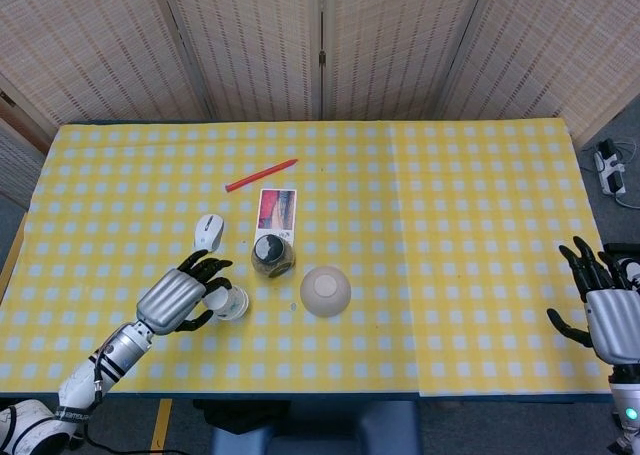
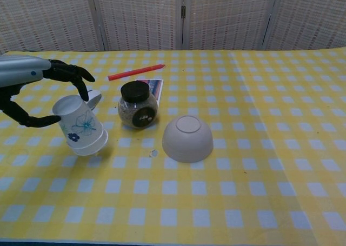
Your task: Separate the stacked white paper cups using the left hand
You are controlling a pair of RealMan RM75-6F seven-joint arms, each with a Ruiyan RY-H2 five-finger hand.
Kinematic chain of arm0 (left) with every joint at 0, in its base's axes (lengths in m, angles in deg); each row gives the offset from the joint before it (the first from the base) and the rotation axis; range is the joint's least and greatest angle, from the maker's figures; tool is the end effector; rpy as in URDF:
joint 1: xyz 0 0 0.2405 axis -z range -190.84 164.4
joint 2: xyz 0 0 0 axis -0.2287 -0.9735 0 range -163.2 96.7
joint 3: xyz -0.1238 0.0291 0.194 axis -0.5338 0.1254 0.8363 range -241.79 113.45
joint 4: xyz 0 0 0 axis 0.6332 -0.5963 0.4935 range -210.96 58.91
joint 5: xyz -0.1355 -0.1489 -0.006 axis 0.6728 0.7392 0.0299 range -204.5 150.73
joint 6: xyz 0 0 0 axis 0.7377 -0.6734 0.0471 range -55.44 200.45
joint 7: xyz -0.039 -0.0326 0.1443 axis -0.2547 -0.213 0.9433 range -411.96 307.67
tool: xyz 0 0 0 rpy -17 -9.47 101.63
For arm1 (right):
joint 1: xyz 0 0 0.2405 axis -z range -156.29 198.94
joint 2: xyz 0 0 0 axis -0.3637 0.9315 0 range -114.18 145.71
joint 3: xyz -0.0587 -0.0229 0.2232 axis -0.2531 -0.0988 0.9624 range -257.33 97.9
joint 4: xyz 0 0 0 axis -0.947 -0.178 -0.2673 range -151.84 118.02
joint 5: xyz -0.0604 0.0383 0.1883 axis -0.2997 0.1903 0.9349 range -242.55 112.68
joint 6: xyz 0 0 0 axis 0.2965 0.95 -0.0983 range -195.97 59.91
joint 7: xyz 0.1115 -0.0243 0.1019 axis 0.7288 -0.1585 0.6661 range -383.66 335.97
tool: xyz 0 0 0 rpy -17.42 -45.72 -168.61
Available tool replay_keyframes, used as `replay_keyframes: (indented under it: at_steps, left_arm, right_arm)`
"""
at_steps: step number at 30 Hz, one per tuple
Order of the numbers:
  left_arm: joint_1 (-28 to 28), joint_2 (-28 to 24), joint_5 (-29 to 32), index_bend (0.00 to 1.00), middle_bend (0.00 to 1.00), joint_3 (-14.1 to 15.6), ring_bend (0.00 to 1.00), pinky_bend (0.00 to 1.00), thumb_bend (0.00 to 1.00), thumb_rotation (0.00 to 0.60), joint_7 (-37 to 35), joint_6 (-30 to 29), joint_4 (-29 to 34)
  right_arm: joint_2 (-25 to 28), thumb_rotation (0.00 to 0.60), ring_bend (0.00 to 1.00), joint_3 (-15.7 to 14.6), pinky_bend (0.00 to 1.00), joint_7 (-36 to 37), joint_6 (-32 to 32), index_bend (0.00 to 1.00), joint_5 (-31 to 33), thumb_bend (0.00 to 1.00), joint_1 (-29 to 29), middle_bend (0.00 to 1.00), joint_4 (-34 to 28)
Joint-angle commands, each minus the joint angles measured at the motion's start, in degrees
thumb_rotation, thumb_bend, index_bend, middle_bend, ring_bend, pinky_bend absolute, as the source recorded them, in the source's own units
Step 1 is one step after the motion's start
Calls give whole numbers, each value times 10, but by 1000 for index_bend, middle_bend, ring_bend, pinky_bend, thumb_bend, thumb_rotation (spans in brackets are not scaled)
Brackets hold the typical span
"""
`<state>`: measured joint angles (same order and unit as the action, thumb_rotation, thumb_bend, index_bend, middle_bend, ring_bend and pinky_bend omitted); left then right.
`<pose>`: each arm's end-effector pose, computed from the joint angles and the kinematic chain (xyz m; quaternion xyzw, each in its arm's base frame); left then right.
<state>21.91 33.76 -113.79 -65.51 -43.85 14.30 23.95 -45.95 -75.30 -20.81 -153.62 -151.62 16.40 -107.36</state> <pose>-0.1527 0.2741 0.0607 -0.8044 -0.3088 -0.3645 0.3533 -0.2902 -0.1938 0.1769 0.5934 -0.3669 0.3981 0.5956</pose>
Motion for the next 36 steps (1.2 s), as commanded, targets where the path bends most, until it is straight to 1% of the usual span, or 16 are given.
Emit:
replay_keyframes:
  at_steps: [1, 3, 5, 7, 9, 11, 17, 20, 24, 28, 31, 32, 33, 36]
  left_arm:
    - [-7, 7, -8, 410, 156, -2, 158, 108, 463, 600, 28, -17, -2]
    - [-9, 11, -10, 416, 163, -3, 165, 114, 464, 600, 51, -24, -5]
    - [-13, 16, -12, 418, 169, -5, 170, 114, 463, 600, 90, -37, -10]
    - [-17, 21, -8, 418, 171, -6, 171, 111, 463, 600, 102, -42, -5]
    - [-15, 15, 2, 415, 171, -3, 170, 101, 463, 600, 103, -28, 4]
    - [-8, 4, 19, 410, 171, 0, 168, 88, 463, 600, 125, -4, 14]
    - [-6, 1, 52, 412, 171, -7, 167, 84, 464, 600, 154, 4, 30]
    - [-8, -7, 60, 412, 171, -11, 167, 84, 463, 600, 138, 3, 43]
    - [-11, -26, 53, 412, 171, -16, 167, 84, 463, 600, 107, -7, 55]
    - [-17, -58, 50, 409, 171, -22, 167, 84, 464, 600, 64, -17, 75]
    - [-19, -70, 47, 409, 171, -24, 166, 86, 464, 600, 51, -21, 81]
    - [-21, -77, 45, 409, 171, -26, 166, 87, 464, 600, 44, -26, 84]
    - [-28, -89, 46, 409, 171, -33, 166, 89, 464, 600, 31, -44, 87]
    - [-40, -113, 45, 410, 171, -35, 166, 92, 464, 600, 8, -58, 90]
  right_arm:
    - [0, 600, 195, 0, 96, 1, -1, 0, 0, 293, 1, 4, 1]
    - [0, 600, 195, 0, 96, 2, -1, 0, 0, 292, 1, 4, 1]
    - [-1, 600, 195, 0, 96, 3, -1, 0, 0, 293, 1, 5, 2]
    - [-1, 600, 195, -1, 96, 3, 1, 0, 1, 293, 1, 5, 2]
    - [-1, 600, 194, -1, 96, 3, 1, 0, 0, 293, 0, 5, 3]
    - [-2, 600, 194, 0, 96, 5, 1, 0, 0, 293, 0, 4, 4]
    - [-1, 600, 194, 0, 96, 7, 3, 0, 3, 293, 0, 4, 5]
    - [0, 600, 195, 0, 96, 7, 2, 0, 4, 293, 1, 4, 4]
    - [0, 600, 192, 0, 96, 6, 5, 0, 5, 294, 0, 4, 4]
    - [0, 600, 191, 1, 96, 5, 4, 0, 4, 293, 0, 5, 2]
    - [1, 600, 191, 1, 96, 5, 3, 0, 3, 293, -1, 4, 1]
    - [1, 600, 192, 1, 96, 4, 3, 0, 3, 293, -1, 5, 0]
    - [2, 600, 192, 1, 96, 3, 1, 0, 0, 292, -1, 4, -1]
    - [3, 600, 192, 1, 96, -1, 1, 0, -3, 293, -2, 4, -5]
